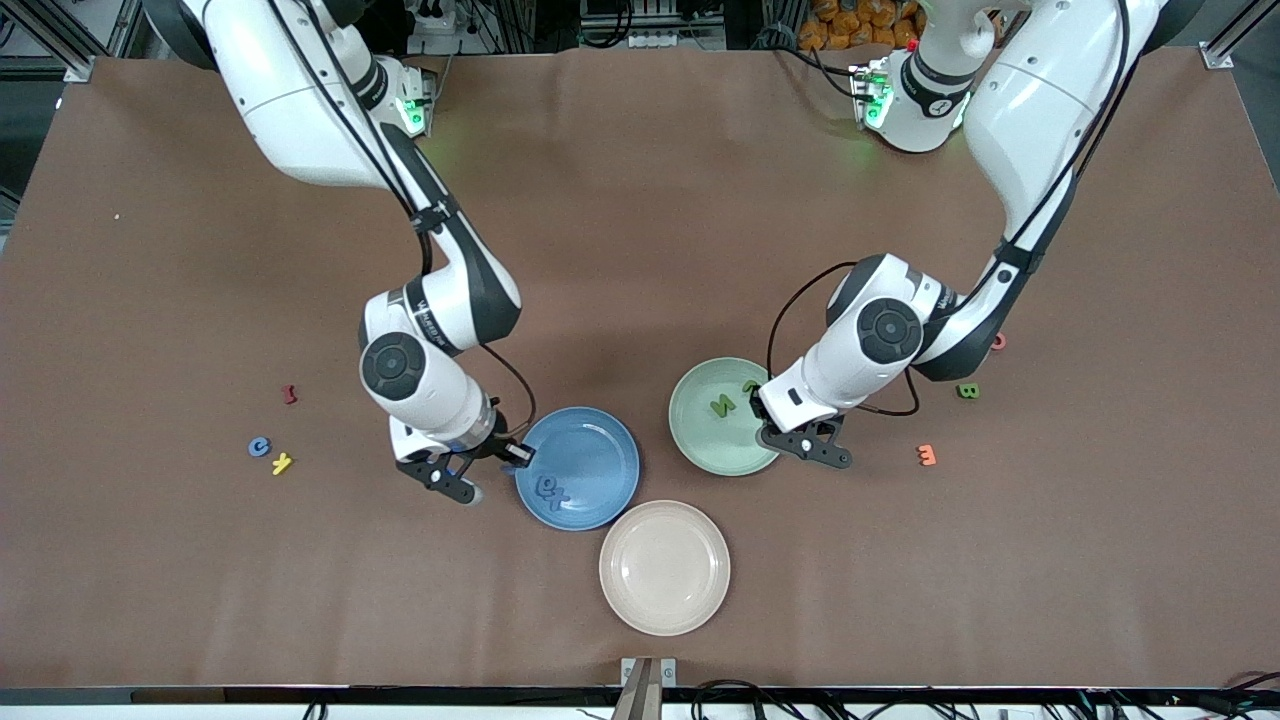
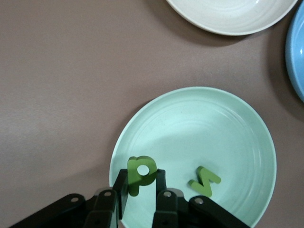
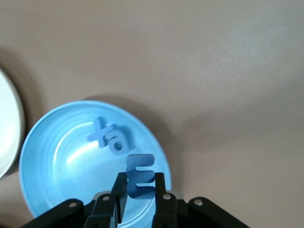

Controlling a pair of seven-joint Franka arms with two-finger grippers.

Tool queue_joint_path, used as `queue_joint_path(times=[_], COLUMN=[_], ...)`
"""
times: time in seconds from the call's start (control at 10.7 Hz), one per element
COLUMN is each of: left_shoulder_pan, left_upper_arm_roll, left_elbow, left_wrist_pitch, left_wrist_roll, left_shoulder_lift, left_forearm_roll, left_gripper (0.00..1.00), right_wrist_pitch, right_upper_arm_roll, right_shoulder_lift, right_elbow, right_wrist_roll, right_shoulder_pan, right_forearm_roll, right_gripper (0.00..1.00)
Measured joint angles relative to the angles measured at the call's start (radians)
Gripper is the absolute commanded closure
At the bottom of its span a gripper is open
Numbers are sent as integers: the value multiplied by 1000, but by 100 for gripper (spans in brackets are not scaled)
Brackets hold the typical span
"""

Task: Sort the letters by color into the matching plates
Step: 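Open both grippers over the blue and green plates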

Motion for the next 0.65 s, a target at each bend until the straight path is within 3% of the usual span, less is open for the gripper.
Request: queue_joint_path(times=[0.09,0.19,0.28,0.37,0.47,0.56,0.65], left_shoulder_pan=[-7,-26,-55,-82,-95,-100,-100], left_upper_arm_roll=[2,17,42,62,70,75,83], left_elbow=[18,35,48,55,58,59,65], left_wrist_pitch=[0,-1,-1,-1,-1,-2,-2], left_wrist_roll=[-13,-32,-42,-47,-54,-57,-58], left_shoulder_lift=[22,43,58,67,70,76,84], left_forearm_roll=[0,0,0,0,0,0,0], left_gripper=[100,100,100,100,100,75,42], right_wrist_pitch=[0,6,11,12,19,33,41], right_upper_arm_roll=[14,31,39,41,41,42,41], right_shoulder_lift=[2,9,18,26,31,37,42], right_elbow=[3,9,19,26,30,31,32], right_wrist_roll=[34,63,88,111,120,122,119], right_shoulder_pan=[7,12,21,31,38,40,40], right_forearm_roll=[1,1,1,1,1,1,0], right_gripper=[77,68,51,1,0,0,0])
